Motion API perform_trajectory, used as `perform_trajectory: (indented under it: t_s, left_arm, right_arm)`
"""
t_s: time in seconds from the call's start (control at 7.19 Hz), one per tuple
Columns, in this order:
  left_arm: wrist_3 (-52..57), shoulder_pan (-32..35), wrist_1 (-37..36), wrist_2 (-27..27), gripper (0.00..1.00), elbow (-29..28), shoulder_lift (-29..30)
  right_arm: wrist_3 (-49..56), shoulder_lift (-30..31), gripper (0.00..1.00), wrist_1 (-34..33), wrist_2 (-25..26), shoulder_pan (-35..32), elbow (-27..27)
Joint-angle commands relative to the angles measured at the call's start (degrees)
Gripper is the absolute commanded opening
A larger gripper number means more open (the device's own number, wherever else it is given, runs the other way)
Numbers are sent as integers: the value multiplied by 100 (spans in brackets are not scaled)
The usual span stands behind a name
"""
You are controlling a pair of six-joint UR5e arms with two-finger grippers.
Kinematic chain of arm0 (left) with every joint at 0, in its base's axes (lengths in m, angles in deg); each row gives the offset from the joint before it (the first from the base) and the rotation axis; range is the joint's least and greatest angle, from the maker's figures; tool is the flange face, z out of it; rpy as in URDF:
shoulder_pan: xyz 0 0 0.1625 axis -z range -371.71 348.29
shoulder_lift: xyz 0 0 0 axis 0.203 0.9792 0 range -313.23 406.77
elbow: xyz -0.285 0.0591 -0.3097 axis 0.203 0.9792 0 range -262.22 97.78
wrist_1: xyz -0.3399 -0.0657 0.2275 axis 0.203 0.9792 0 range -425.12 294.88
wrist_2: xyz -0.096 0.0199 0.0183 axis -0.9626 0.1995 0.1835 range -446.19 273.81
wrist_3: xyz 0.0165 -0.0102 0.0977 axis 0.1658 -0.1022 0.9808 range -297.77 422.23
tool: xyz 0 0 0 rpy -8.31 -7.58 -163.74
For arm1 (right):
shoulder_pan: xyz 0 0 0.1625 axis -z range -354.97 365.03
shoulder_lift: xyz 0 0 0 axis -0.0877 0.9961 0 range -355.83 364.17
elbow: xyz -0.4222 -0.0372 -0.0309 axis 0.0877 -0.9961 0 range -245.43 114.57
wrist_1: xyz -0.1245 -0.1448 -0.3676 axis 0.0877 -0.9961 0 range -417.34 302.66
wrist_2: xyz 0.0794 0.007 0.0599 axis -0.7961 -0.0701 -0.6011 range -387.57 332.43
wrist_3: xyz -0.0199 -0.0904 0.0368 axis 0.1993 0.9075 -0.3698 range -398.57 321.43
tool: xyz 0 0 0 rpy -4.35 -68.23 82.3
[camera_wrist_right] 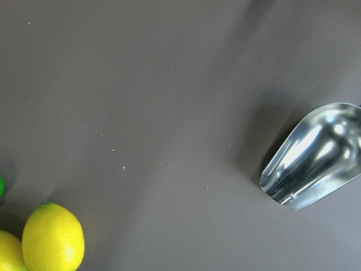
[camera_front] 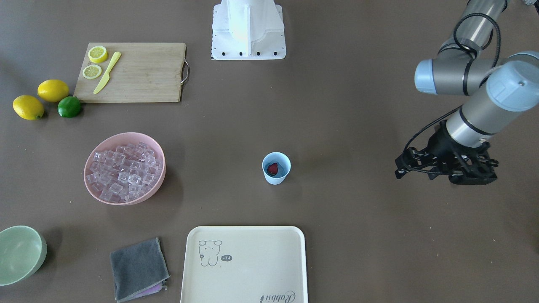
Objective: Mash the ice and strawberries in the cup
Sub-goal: 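Move the left gripper to the steel muddler lying on the table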
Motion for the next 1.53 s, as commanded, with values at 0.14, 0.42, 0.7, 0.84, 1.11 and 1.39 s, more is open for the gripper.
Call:
perform_trajectory:
  t_s: [0.14,0.42,0.7,0.84,1.11,1.39]
  left_arm:
    - [1113,298,182,-69,97,-31,-1323]
    - [1257,308,487,140,97,-677,-1354]
    - [1240,273,912,168,97,-1102,-1231]
    - [1213,264,938,168,97,-1086,-1248]
    - [1073,255,1078,142,97,-998,-1248]
    - [950,220,1176,168,97,-1050,-1248]
  right_arm:
    - [-25,-42,99,-1,-48,0,-32]
    - [-25,-148,99,7,-48,0,-173]
    - [-25,-60,99,-1,-127,0,-50]
    - [-25,-51,99,-1,-127,0,-137]
    - [-25,63,99,-1,-171,-9,-103]
    - [-25,194,99,7,-180,-9,-33]
